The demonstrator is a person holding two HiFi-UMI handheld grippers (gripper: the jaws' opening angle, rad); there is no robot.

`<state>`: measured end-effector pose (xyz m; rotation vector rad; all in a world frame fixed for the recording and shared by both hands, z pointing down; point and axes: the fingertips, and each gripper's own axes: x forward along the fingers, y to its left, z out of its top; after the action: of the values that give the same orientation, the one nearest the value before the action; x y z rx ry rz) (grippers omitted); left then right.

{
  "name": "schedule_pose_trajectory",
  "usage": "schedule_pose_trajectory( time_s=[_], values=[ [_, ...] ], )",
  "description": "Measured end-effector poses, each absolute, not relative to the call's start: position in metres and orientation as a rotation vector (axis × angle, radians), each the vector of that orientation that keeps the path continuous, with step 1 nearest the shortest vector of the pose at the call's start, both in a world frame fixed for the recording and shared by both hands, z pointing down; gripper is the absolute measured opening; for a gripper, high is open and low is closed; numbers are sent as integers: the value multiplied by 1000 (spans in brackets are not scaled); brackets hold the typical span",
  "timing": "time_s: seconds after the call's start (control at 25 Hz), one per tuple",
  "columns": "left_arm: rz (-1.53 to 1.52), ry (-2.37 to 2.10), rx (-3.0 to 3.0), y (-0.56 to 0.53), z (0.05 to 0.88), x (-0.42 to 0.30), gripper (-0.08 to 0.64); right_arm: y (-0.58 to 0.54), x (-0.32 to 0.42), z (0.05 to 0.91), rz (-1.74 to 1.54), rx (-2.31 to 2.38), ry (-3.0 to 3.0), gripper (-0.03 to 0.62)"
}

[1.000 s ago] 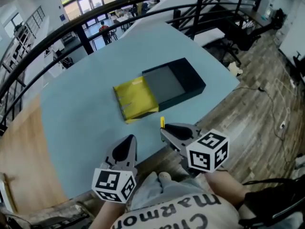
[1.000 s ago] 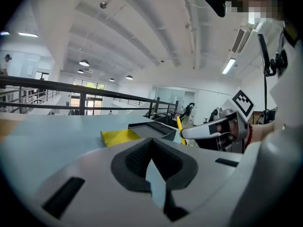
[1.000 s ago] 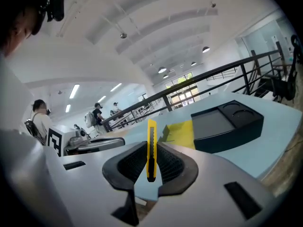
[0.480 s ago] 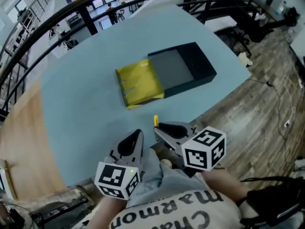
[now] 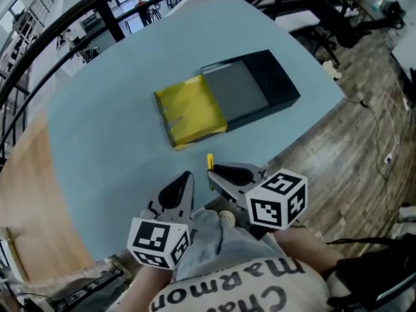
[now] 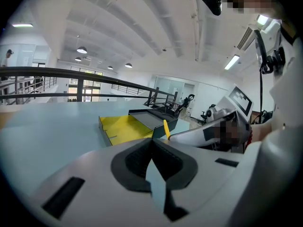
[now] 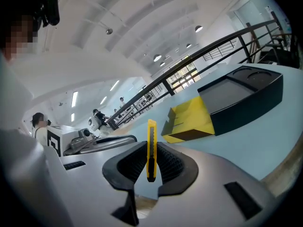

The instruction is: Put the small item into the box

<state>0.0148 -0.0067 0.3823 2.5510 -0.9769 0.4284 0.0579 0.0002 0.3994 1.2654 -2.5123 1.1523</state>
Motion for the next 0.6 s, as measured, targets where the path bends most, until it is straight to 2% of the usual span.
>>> schedule_pose_trajectory(
  time_s=[0.6],
  values=[
    [390, -880, 2589, -74, 367, -23, 0, -62, 18, 383, 1115, 1349, -2464, 78]
  ],
)
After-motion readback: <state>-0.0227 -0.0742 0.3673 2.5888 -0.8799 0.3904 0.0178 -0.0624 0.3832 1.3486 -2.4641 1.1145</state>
